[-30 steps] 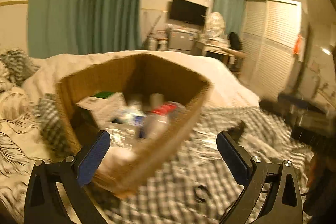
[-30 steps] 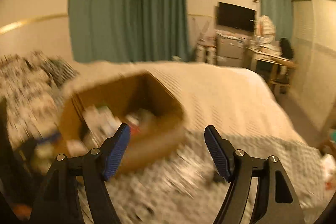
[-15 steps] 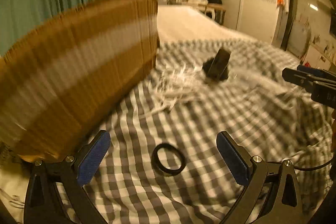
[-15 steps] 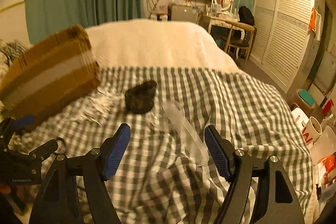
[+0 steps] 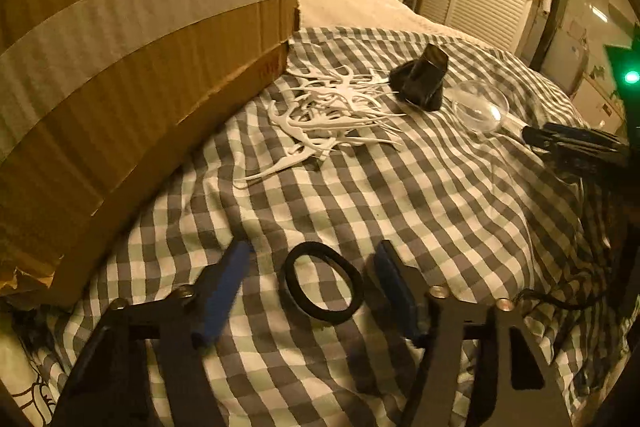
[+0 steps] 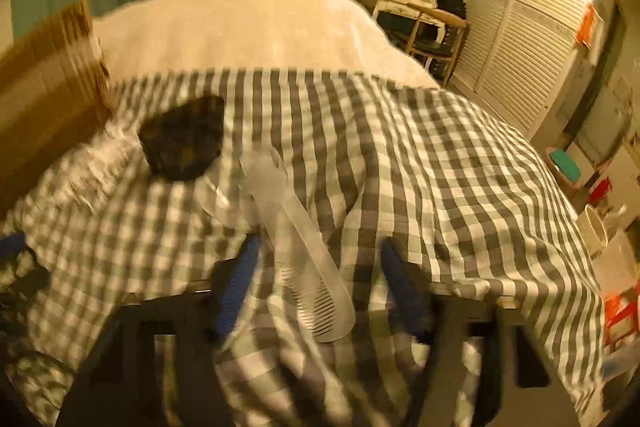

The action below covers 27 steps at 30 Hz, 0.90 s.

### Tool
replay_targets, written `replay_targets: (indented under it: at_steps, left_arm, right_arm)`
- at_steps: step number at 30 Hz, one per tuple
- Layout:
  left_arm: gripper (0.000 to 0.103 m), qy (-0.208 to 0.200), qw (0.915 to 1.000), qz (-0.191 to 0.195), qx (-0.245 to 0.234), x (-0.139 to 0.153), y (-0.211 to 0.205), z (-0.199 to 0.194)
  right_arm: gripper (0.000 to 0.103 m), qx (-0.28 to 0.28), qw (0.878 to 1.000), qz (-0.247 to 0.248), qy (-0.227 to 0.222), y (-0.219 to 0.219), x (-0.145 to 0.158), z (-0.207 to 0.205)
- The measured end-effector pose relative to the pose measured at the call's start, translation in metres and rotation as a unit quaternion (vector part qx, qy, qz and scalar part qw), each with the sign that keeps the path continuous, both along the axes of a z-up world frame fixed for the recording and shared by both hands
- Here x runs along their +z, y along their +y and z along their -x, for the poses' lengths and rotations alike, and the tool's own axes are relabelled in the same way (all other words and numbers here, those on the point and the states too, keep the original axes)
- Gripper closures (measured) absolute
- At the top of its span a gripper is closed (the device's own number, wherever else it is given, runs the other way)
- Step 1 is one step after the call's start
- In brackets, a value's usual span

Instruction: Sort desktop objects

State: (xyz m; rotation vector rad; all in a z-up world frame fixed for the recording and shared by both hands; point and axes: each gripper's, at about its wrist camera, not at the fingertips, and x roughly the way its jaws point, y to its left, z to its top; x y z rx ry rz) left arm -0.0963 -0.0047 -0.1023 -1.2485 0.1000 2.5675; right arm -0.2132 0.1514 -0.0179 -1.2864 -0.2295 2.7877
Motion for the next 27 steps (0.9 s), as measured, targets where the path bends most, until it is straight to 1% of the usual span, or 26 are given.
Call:
replay_targets:
  at_steps: [3,4,5,6,7,8,9,10,11,12,14,17,20,22,23,25,26,27]
  left_arm:
    - [0.04,0.002,0.9999,0.013,-0.01,-0.002,0.006,-0.001]
    - [0.044,0.001,0.9998,0.013,-0.012,-0.002,0.006,0.0]
    - [0.052,-0.003,0.9998,0.009,-0.016,-0.003,0.006,0.0]
    - [0.058,-0.005,0.9998,0.006,-0.018,-0.003,0.006,0.001]
    - [0.068,-0.008,0.9997,0.003,-0.021,-0.003,0.006,0.001]
    - [0.071,-0.01,0.9997,0.001,-0.024,-0.003,0.006,0.002]
    - [0.072,-0.012,0.9996,-0.003,-0.025,-0.003,0.005,0.002]
    - [0.076,-0.014,0.9996,-0.007,-0.025,-0.003,0.004,0.002]
    - [0.08,-0.017,0.9995,-0.013,-0.024,-0.002,0.002,0.003]
    - [0.082,-0.022,0.9993,-0.02,-0.023,-0.002,0.0,0.005]
    - [0.09,-0.031,0.9987,-0.036,-0.02,0.0,-0.005,0.007]
    - [0.096,-0.042,0.9968,-0.065,-0.018,0.003,-0.013,0.012]
    - [0.098,-0.04,0.9959,-0.079,-0.02,0.008,-0.016,0.011]
    - [0.099,-0.031,0.9958,-0.084,-0.019,0.014,-0.019,0.011]
    - [0.1,-0.018,0.996,-0.086,-0.017,0.019,-0.021,0.01]
    - [0.1,0.018,0.9971,-0.073,-0.006,0.033,-0.025,0.005]
    - [0.1,0.034,0.9971,-0.068,-0.001,0.039,-0.027,0.003]
    - [0.1,0.048,0.9968,-0.064,0.003,0.044,-0.03,0.002]
  right_arm:
    - [0.056,0.02,1.0,0.001,-0.008,-0.004,-0.006,0.001]
    - [0.056,0.027,1.0,0.002,-0.012,-0.006,-0.006,0.001]
    - [0.056,0.034,0.999,-0.002,-0.015,-0.009,-0.008,0.002]
    - [0.056,0.035,0.999,-0.012,-0.021,-0.012,-0.012,0.003]
    - [0.056,0.035,0.999,-0.018,-0.027,-0.014,-0.015,0.004]
    - [0.063,0.038,0.998,-0.026,-0.034,-0.017,-0.021,0.006]
    - [0.066,0.039,0.998,-0.029,-0.036,-0.019,-0.023,0.006]
    - [0.069,0.039,0.998,-0.033,-0.035,-0.02,-0.024,0.006]
    - [0.074,0.039,0.998,-0.039,-0.033,-0.022,-0.022,0.004]
    - [0.075,0.039,0.998,-0.041,-0.031,-0.022,-0.021,0.003]
    - [0.076,0.036,0.998,-0.051,-0.026,-0.025,-0.017,0.0]
    - [0.077,0.028,0.998,-0.059,-0.024,-0.025,-0.01,-0.007]
    - [0.077,0.018,0.997,-0.07,-0.018,-0.023,-0.001,-0.016]
    - [0.077,0.013,0.996,-0.089,-0.013,-0.023,0.006,-0.023]
    - [0.078,0.008,0.996,-0.091,-0.007,-0.022,0.013,-0.026]
    - [0.079,-0.003,0.996,-0.088,0.003,-0.018,0.023,-0.031]
    - [0.085,-0.01,0.997,-0.073,0.006,-0.014,0.03,-0.032]
    - [0.095,-0.016,0.998,-0.057,0.007,-0.012,0.036,-0.034]
